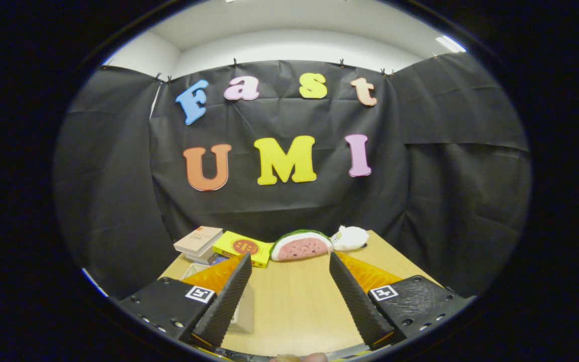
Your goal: Open the storage box then place both shoes into the box .Put the left shoe in first, then the right shoe, with the right side of both shoes facing outward in a uniform manner.
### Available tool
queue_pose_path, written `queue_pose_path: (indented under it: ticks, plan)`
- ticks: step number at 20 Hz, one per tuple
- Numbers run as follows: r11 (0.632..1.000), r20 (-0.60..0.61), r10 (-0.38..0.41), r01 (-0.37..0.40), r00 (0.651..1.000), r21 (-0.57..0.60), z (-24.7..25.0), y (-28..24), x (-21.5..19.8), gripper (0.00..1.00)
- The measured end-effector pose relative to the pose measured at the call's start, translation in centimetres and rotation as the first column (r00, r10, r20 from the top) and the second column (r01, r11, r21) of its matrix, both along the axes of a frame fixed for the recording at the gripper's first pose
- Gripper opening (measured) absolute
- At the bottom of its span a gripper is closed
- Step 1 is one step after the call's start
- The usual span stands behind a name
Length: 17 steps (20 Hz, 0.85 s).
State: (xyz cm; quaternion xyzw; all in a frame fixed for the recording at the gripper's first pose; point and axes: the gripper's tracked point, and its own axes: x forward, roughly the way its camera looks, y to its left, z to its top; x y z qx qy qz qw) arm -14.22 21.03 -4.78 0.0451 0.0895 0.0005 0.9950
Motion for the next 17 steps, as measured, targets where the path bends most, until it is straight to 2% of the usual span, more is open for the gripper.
queue_pose_path:
  ticks: [8, 17]
  plan:
    - [0.999, -0.004, -0.031, 0.031, 1.000, 0.029, 0.3, -2.4, -1.2, 0.96]
    - [0.999, 0.010, -0.014, 0.014, 1.000, 0.034, 0.6, -2.4, 0.1, 0.96]
